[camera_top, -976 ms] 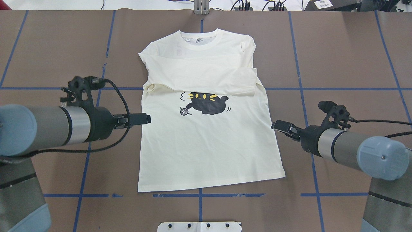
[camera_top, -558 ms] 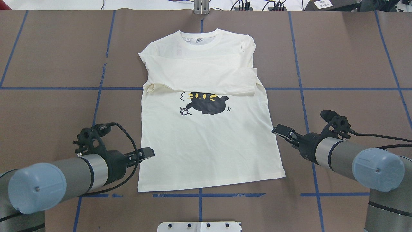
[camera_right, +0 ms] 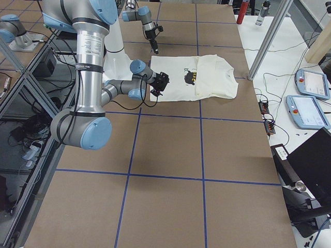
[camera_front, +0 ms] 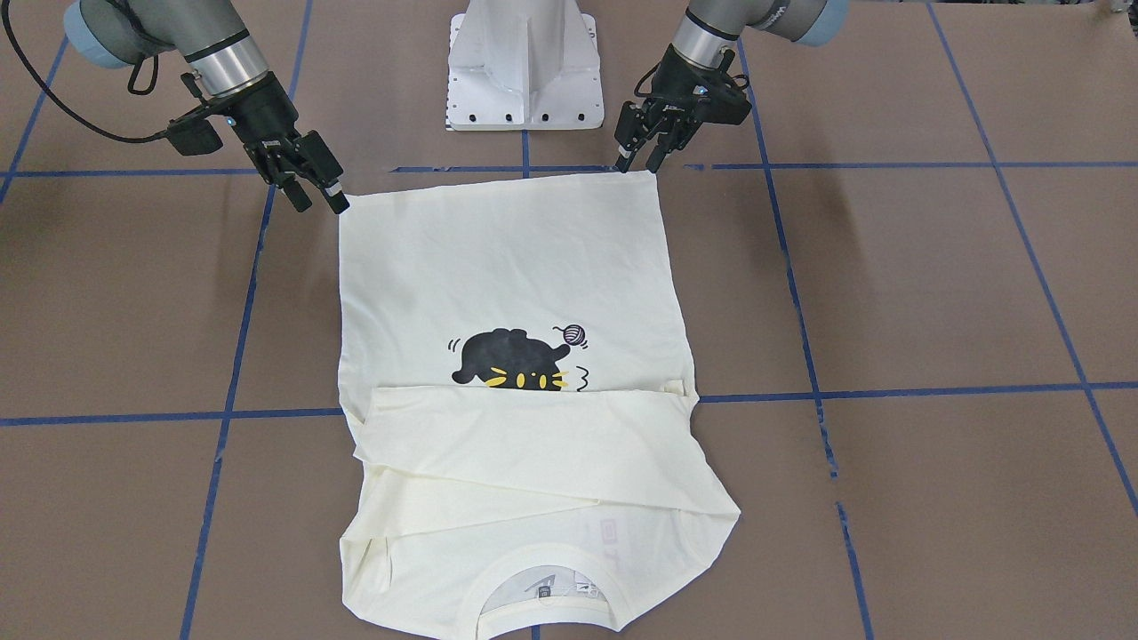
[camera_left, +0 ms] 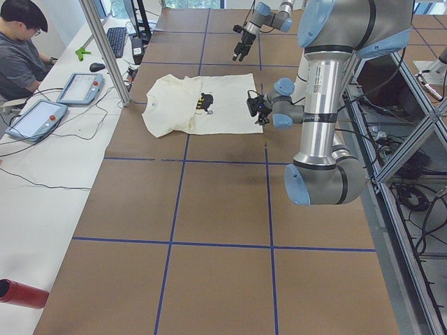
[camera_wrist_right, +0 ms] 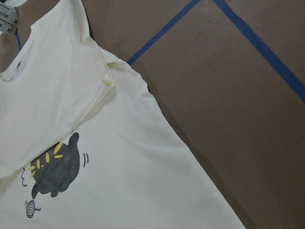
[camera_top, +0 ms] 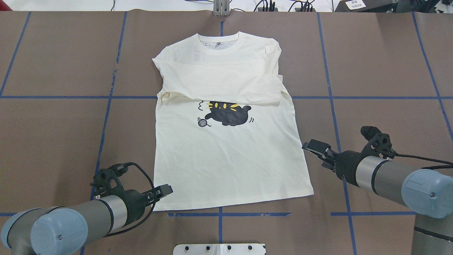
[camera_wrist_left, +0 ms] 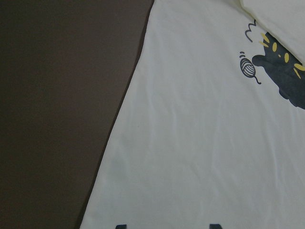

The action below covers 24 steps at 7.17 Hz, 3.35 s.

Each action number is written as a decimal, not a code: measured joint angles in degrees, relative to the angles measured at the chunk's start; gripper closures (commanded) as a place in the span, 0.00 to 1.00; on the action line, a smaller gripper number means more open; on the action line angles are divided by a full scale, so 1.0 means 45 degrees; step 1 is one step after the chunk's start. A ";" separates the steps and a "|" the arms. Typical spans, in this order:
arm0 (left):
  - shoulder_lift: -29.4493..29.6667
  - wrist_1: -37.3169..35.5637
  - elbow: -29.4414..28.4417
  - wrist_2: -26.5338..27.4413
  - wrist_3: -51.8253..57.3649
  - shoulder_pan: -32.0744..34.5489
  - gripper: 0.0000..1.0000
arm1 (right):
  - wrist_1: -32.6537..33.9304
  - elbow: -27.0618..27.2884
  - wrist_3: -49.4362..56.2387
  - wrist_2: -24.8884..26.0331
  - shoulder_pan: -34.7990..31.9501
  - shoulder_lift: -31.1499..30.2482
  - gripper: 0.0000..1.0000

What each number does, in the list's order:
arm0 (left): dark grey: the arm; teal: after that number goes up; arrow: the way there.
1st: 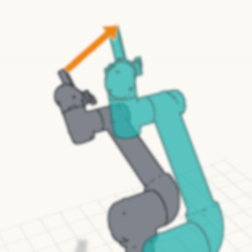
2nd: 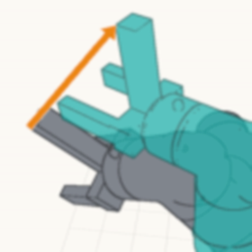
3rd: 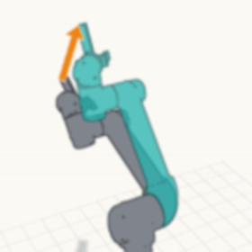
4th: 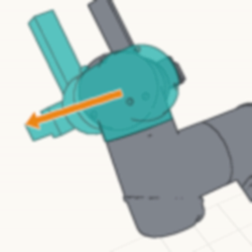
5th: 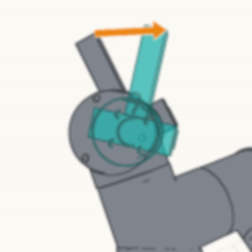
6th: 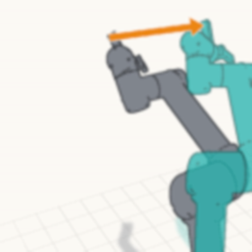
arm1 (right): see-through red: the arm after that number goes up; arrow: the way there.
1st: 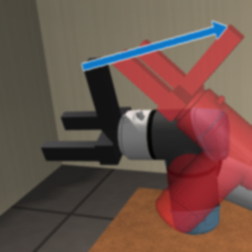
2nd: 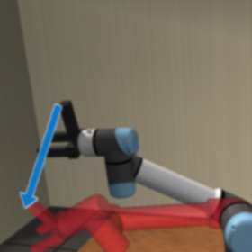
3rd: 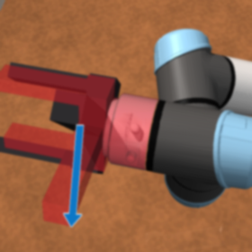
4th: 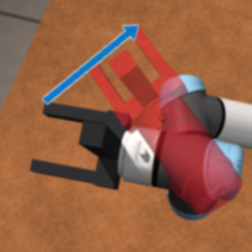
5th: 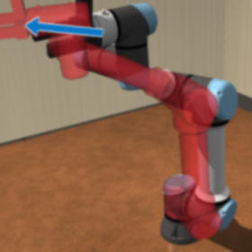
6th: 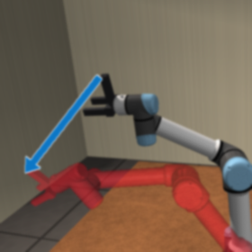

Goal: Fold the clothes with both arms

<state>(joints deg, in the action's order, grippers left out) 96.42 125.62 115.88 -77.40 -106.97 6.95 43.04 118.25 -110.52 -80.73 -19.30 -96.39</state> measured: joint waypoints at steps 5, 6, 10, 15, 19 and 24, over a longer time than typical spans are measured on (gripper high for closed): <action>-0.0491 0.0136 -0.0344 0.0206 0.0051 -0.0287 0.37 | -0.0266 -0.0006 -0.0029 0.0209 0.0088 -0.0161 0.01; -0.0535 0.0110 -0.0405 0.0197 0.0057 -0.0311 0.39 | -0.0267 -0.0008 -0.0030 0.0220 0.0089 -0.0161 0.01; -0.0490 0.0093 -0.0646 0.0161 0.0098 -0.0442 0.43 | -0.0284 -0.0008 -0.0040 0.0244 0.0090 -0.0162 0.01; -0.0392 0.0162 -0.0730 0.0140 0.0068 -0.0495 0.67 | -0.0287 -0.0008 -0.0048 0.0245 0.0090 -0.0159 0.01; -0.0408 0.0167 -0.0731 0.0113 0.0085 -0.0522 0.67 | -0.0287 -0.0008 -0.0049 0.0245 0.0090 -0.0143 0.01; -0.0438 0.0127 -0.0705 0.0092 0.0099 -0.0529 1.00 | -0.0287 -0.0008 -0.0049 0.0245 0.0090 -0.0143 0.01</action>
<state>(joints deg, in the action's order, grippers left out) 94.45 126.19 112.70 -76.99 -106.52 4.57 41.75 118.21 -110.74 -79.63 -18.90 -97.03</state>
